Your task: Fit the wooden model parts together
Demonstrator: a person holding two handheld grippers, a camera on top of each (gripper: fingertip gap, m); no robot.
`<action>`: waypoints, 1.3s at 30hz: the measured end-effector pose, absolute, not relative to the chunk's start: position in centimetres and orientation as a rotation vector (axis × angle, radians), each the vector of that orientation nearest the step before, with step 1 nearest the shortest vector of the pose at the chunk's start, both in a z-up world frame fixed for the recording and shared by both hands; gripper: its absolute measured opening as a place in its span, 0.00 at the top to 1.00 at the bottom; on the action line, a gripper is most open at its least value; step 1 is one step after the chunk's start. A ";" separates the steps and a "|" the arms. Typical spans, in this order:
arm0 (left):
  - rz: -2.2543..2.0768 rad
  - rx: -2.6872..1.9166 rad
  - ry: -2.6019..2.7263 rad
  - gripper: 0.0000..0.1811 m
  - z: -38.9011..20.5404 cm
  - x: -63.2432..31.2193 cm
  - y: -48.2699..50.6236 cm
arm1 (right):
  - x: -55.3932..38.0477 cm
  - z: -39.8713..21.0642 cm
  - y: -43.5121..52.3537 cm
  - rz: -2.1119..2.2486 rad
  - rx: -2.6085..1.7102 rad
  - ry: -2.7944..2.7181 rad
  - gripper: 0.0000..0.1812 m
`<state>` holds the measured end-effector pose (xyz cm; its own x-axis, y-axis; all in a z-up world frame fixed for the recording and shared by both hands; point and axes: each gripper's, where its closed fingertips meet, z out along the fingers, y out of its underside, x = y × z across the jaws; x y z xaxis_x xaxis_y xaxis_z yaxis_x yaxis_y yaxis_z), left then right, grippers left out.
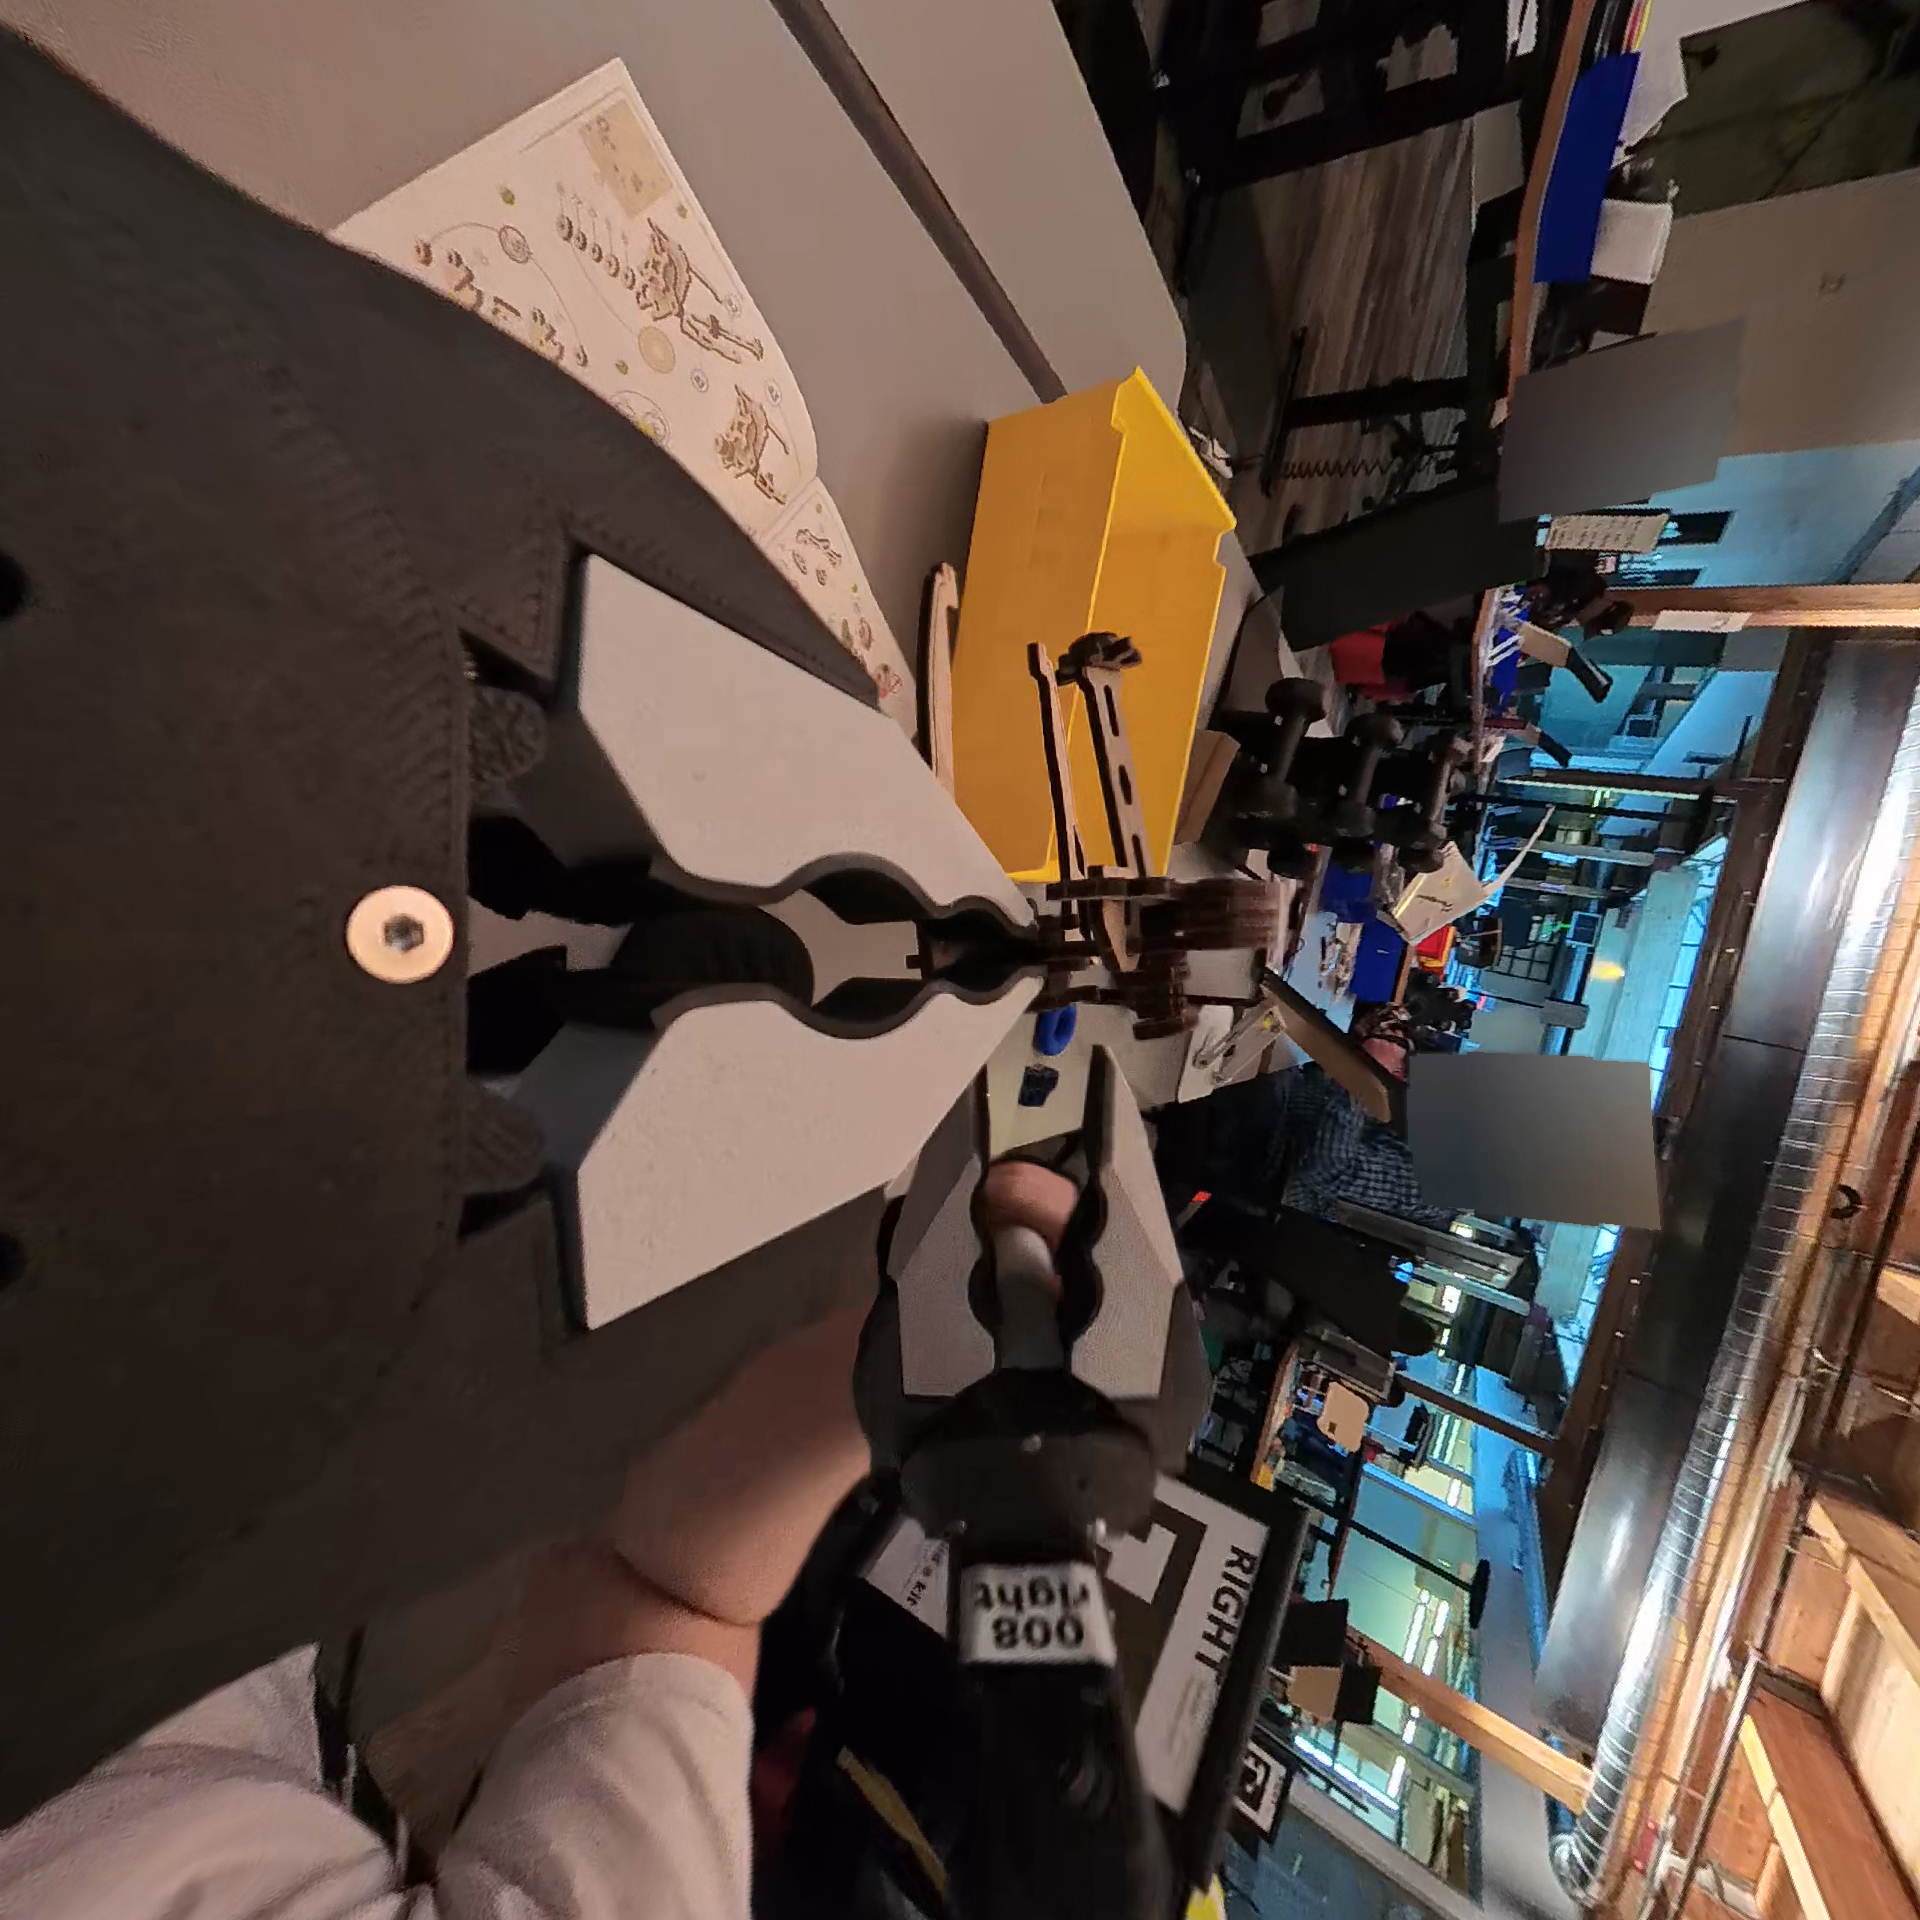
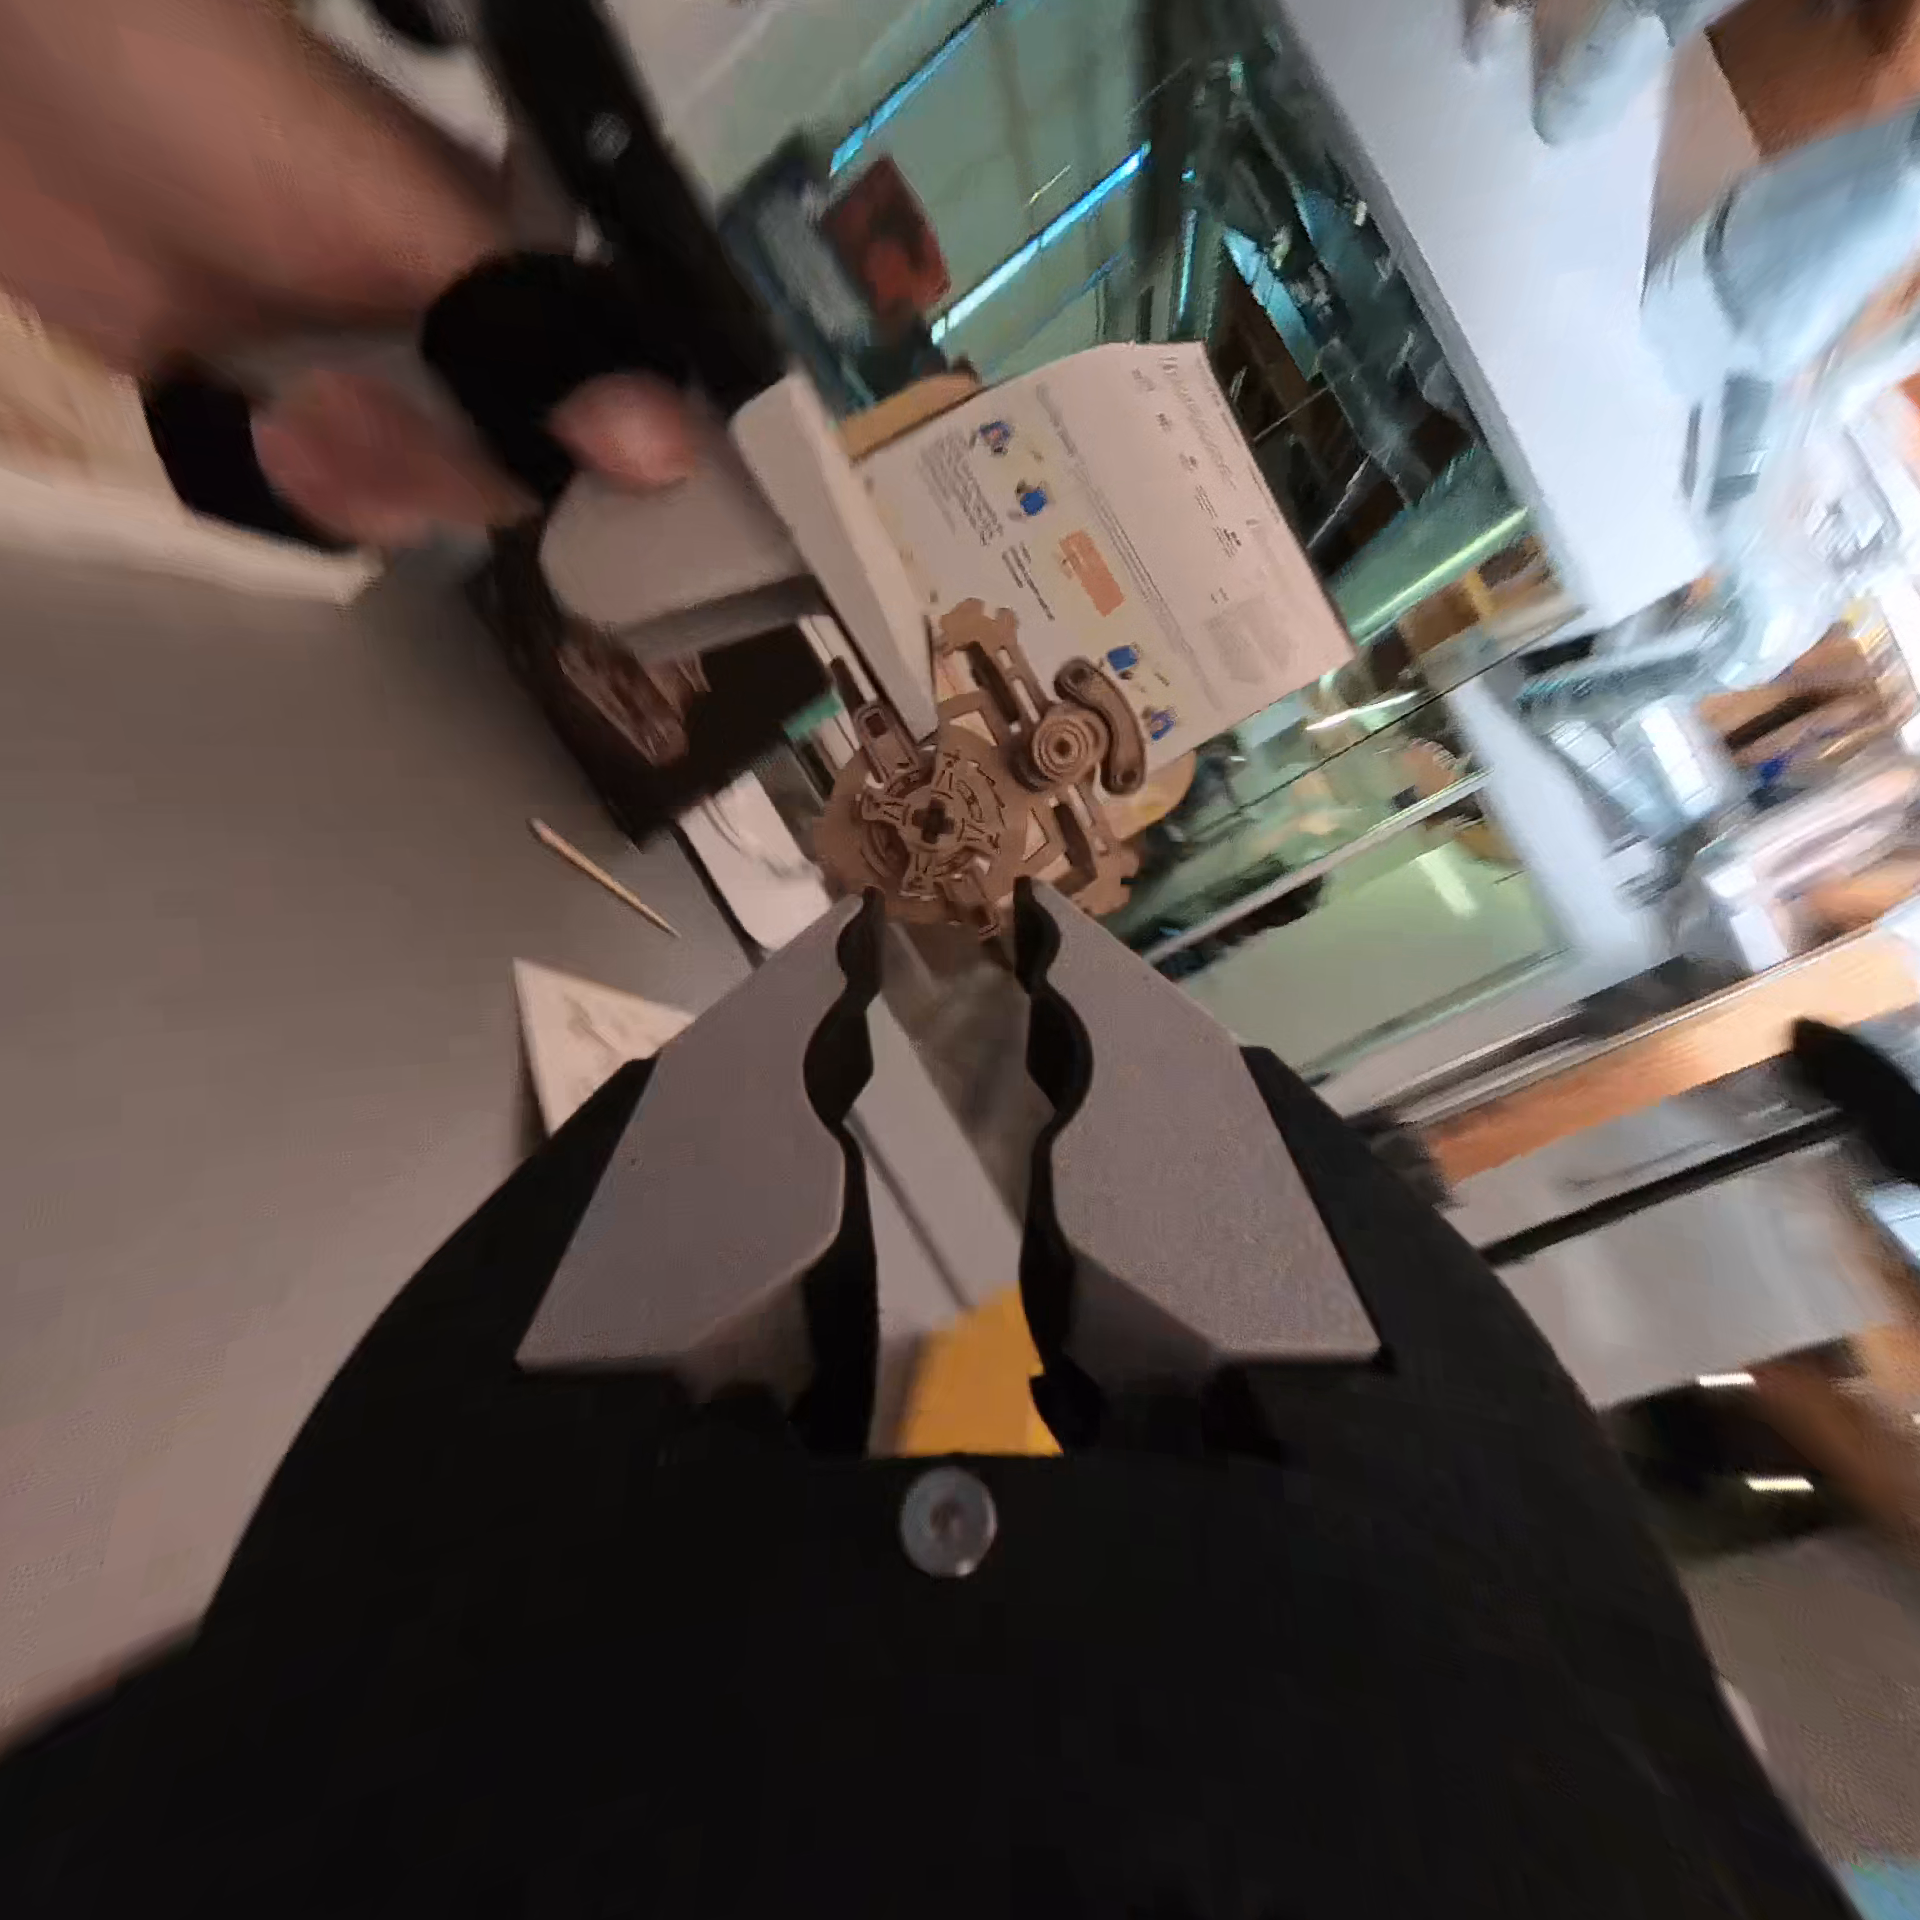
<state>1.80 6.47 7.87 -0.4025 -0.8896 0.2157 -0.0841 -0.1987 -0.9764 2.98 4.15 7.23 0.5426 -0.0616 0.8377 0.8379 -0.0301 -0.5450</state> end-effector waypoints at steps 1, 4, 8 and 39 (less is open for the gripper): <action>-1.653 -1.176 1.446 1.00 7.7 1.9 6.5 | 3.0 7.1 4.3 -0.939 -1.423 -0.798 0.87; -1.610 -1.178 1.470 1.00 7.1 2.2 6.3 | 3.6 6.5 5.1 -1.113 -1.454 -0.925 0.87; -1.550 -1.177 1.482 1.00 6.8 2.4 6.4 | 3.1 5.7 5.4 -1.082 -1.499 -0.980 0.87; -1.571 -1.126 1.495 1.00 6.9 2.4 5.5 | 2.6 6.0 4.8 -0.968 -1.502 -0.878 0.93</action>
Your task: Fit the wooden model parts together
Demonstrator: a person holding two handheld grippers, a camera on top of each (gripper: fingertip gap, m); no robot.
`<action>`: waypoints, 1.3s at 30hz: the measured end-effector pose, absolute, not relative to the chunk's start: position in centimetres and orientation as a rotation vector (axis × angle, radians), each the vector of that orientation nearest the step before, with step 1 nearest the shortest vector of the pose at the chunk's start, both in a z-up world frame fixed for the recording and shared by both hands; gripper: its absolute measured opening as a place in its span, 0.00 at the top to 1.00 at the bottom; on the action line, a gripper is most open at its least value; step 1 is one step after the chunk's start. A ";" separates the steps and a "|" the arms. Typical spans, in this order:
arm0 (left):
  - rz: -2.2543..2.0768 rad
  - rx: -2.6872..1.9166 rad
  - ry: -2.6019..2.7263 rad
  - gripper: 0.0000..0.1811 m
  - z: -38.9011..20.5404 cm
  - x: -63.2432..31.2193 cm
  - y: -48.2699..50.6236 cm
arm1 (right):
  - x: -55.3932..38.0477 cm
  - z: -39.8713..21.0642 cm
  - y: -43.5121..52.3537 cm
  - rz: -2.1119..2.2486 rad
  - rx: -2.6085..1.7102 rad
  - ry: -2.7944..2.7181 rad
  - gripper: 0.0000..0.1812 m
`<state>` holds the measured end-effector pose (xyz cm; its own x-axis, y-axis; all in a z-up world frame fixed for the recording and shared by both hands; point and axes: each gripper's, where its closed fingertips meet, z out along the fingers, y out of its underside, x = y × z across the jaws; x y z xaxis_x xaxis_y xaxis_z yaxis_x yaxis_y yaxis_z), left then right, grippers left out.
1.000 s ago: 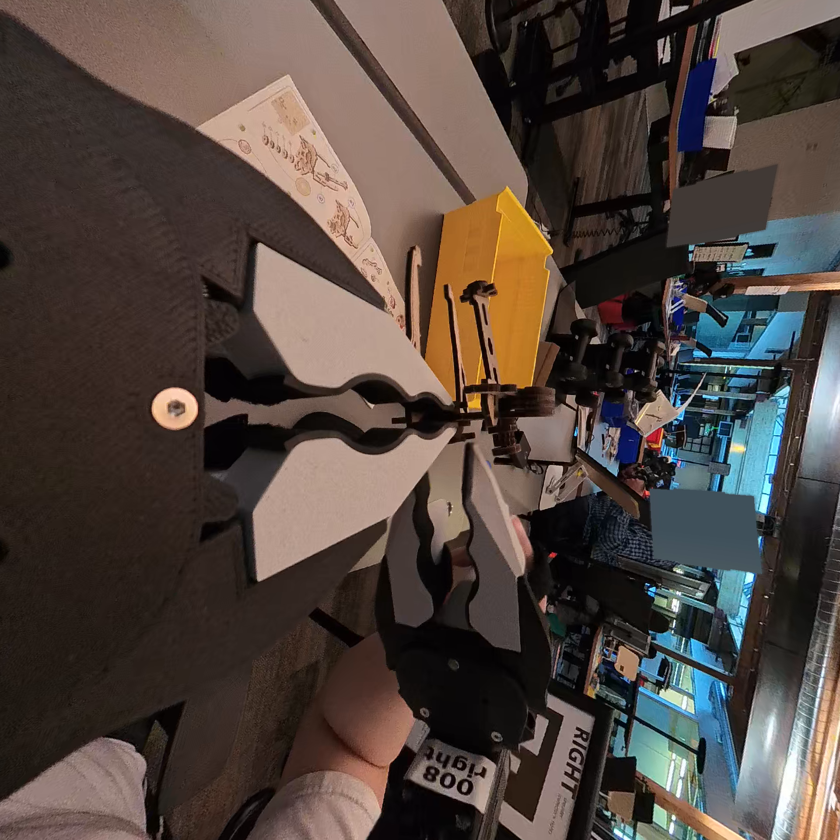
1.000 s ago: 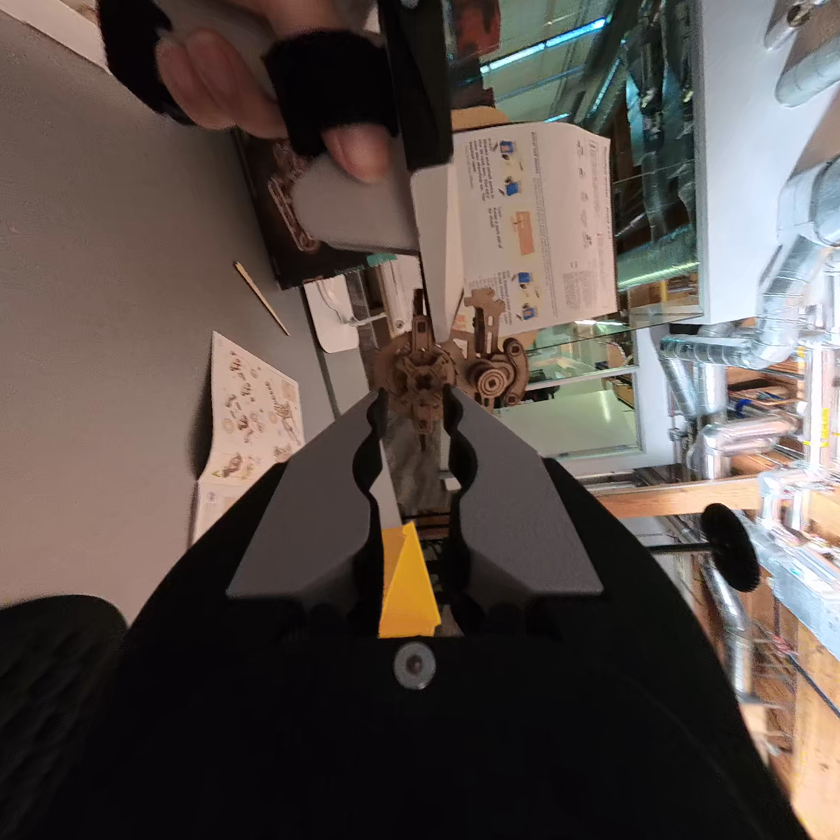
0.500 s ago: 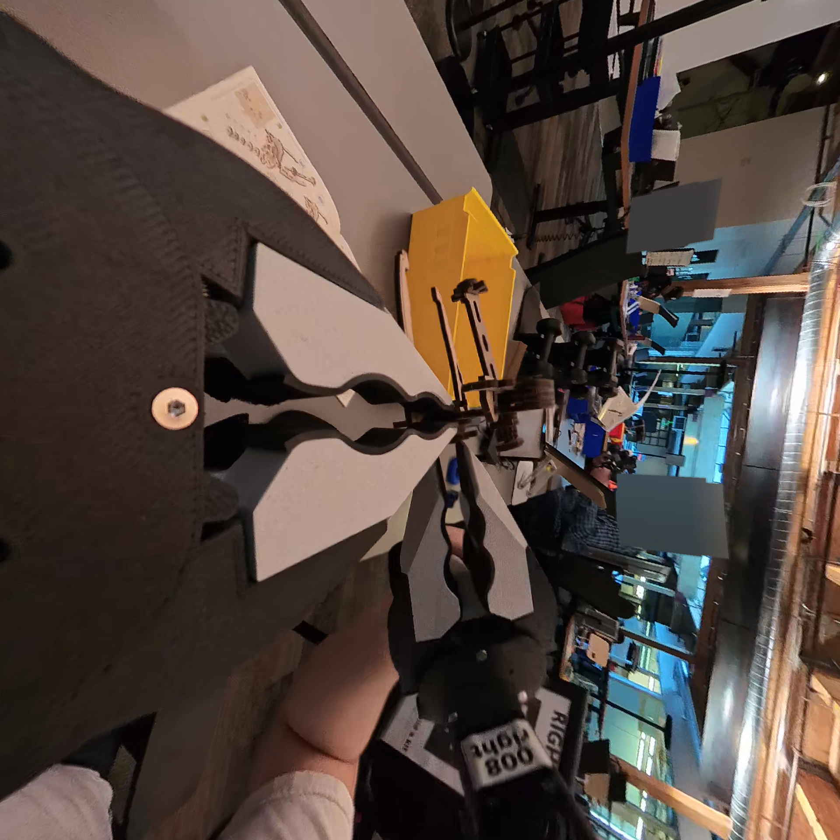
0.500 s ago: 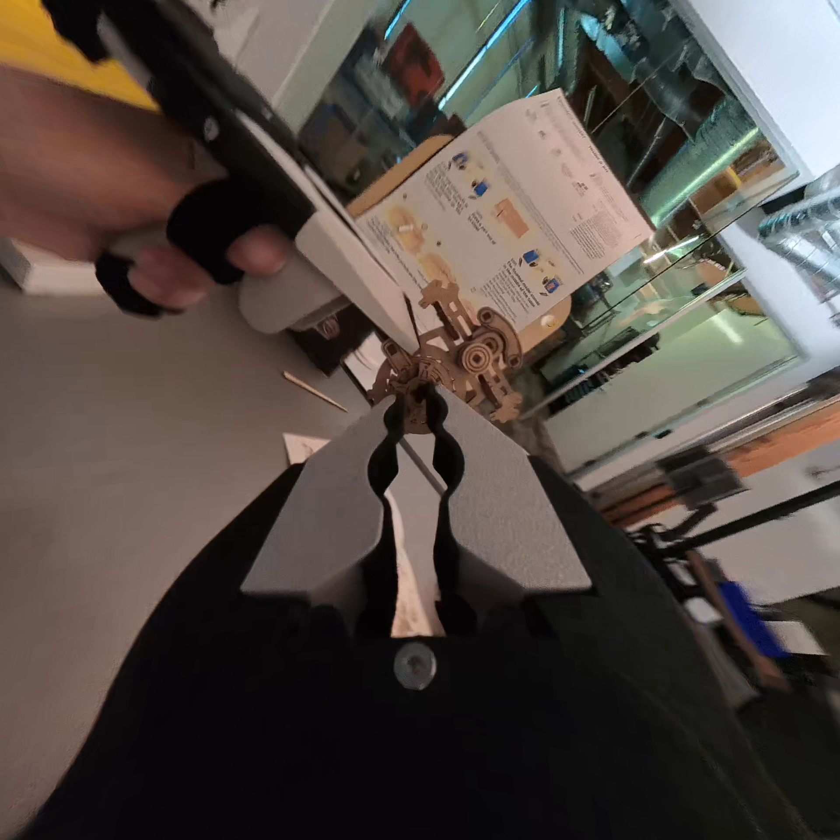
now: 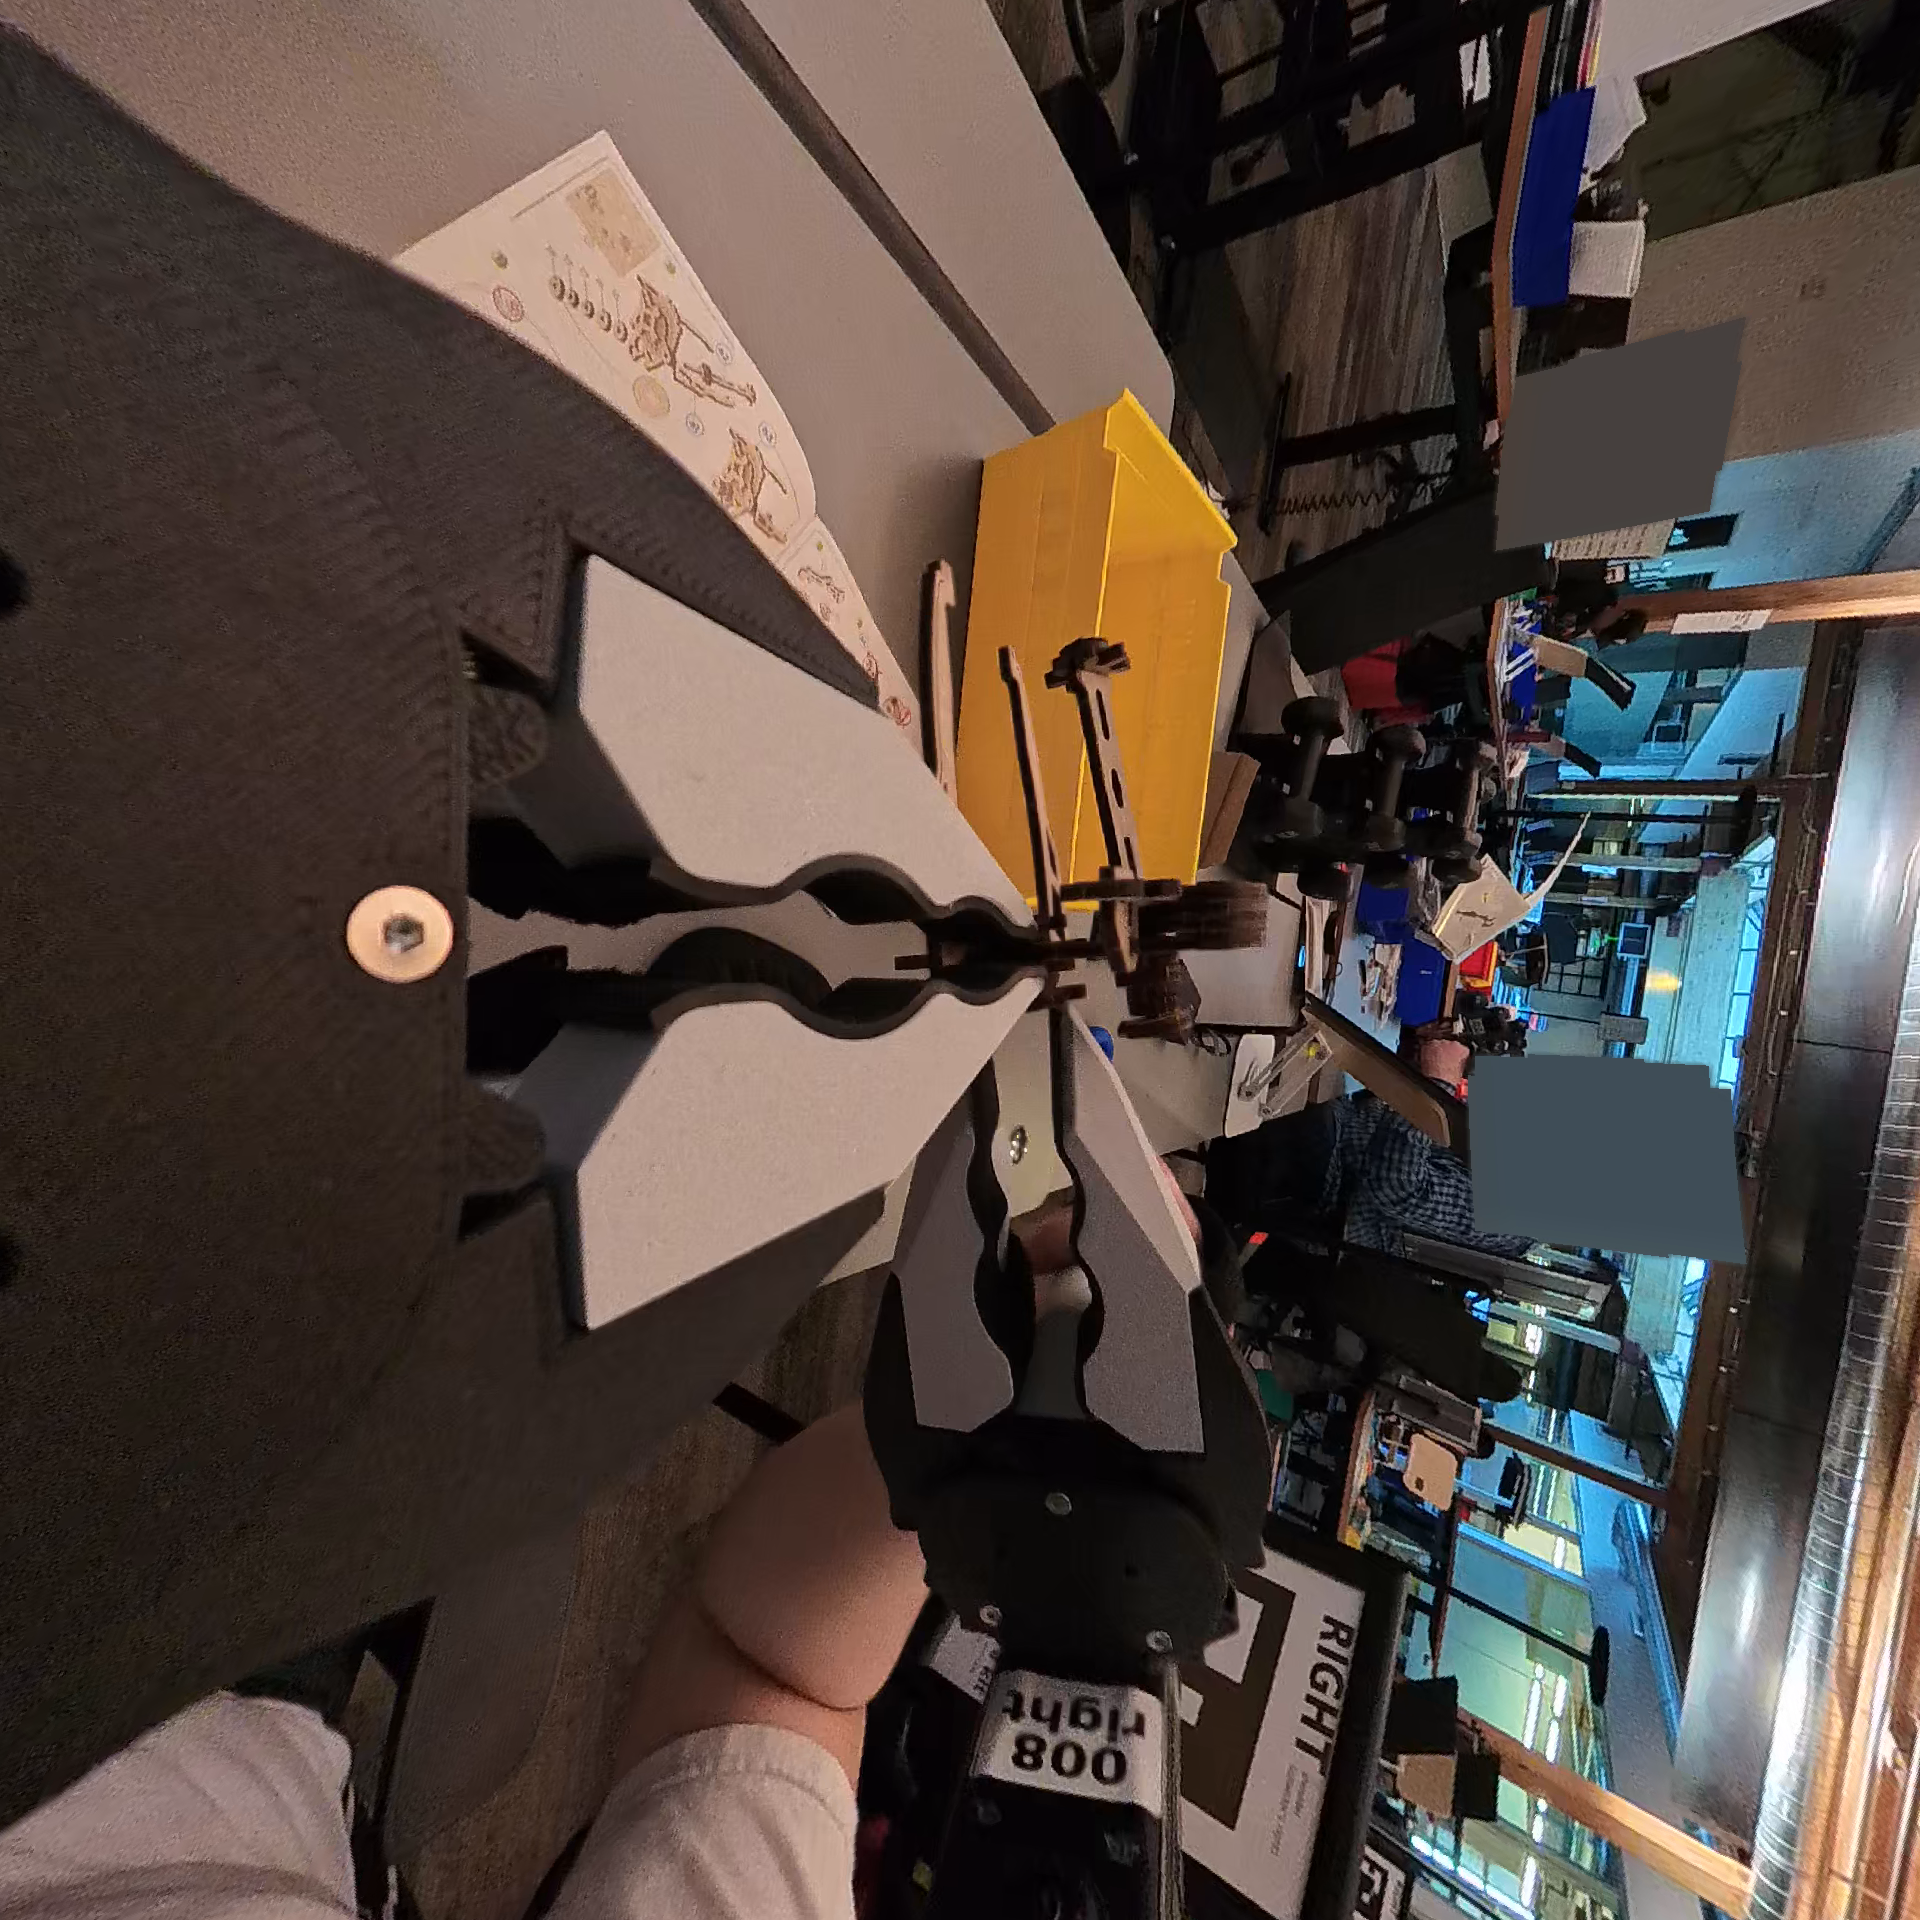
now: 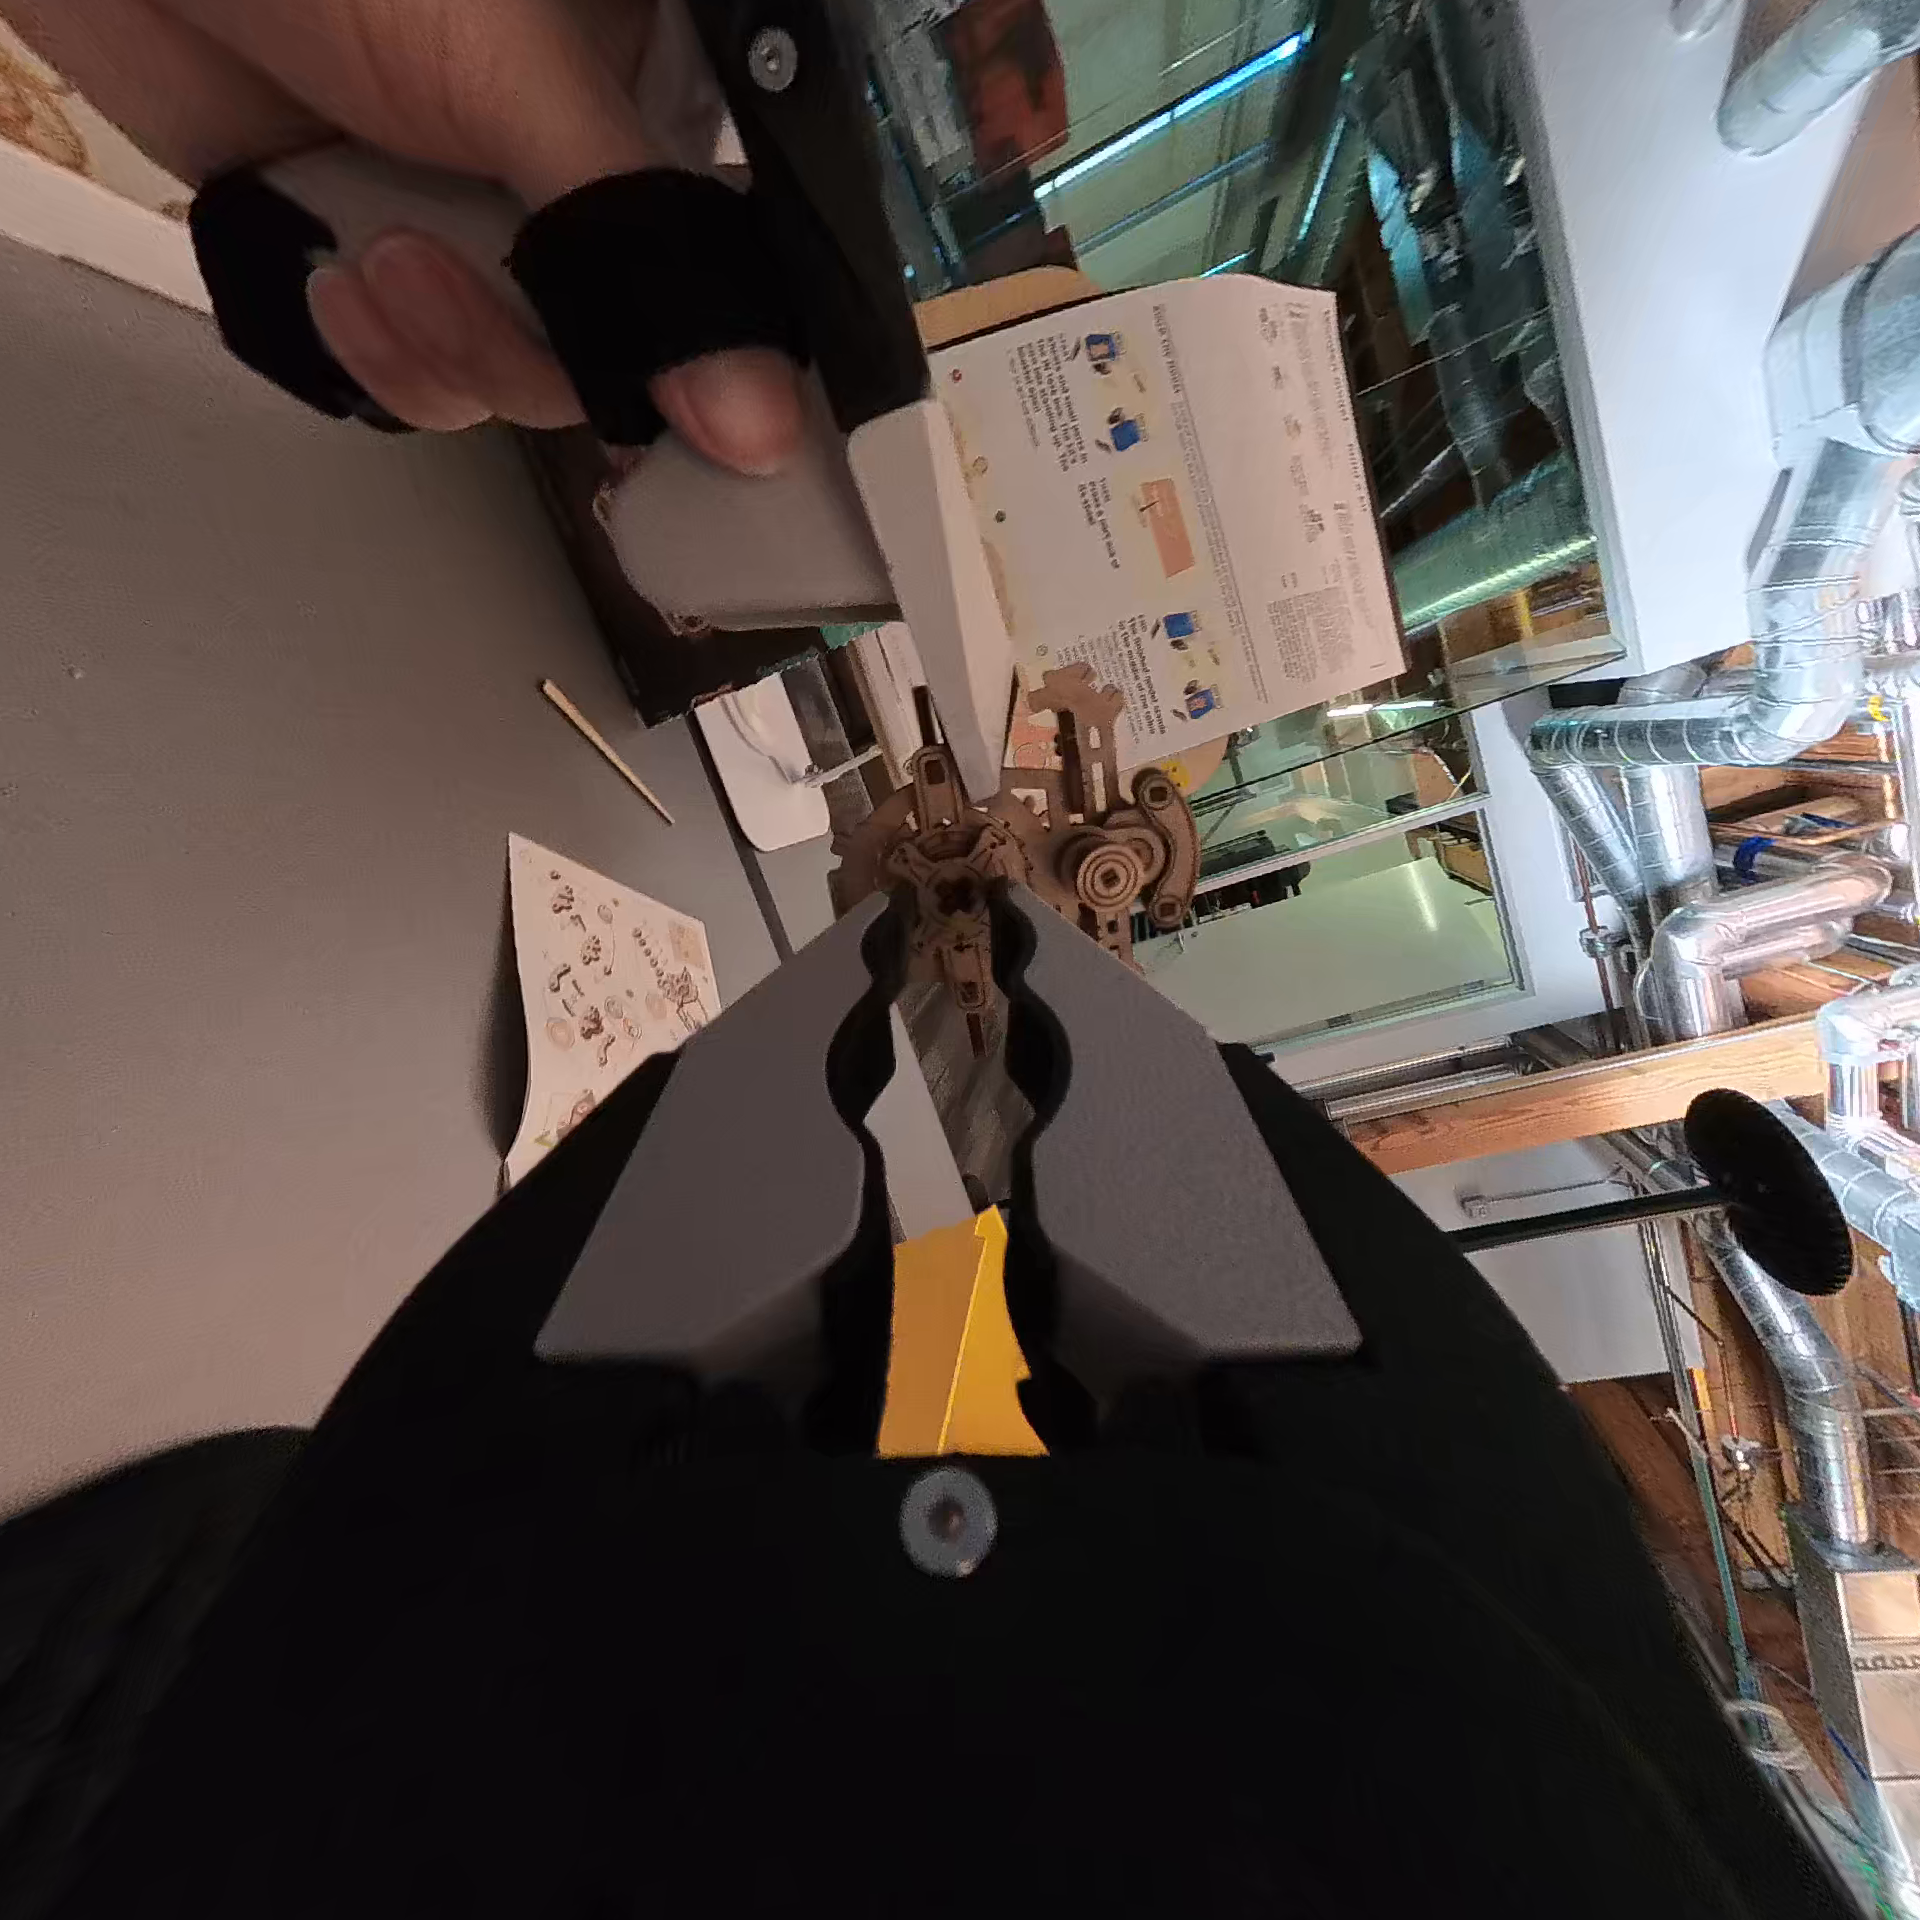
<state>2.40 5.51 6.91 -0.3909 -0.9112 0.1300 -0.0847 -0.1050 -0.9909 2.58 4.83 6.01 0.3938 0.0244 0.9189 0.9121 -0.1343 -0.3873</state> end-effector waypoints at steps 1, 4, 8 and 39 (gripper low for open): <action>-1.562 -1.124 1.498 1.00 6.9 2.4 5.5 | 2.6 5.9 4.8 -0.978 -1.509 -0.890 0.93; -1.522 -1.109 1.522 1.00 6.7 2.4 5.4 | 2.8 5.7 4.8 -1.034 -1.530 -0.932 0.93; -1.494 -1.085 1.538 1.00 6.6 2.5 5.1 | 2.9 5.5 4.6 -1.062 -1.544 -0.955 0.93; -0.673 -0.865 1.587 1.00 3.8 4.3 3.5 | 4.4 2.9 4.1 -0.999 -1.077 -0.724 0.93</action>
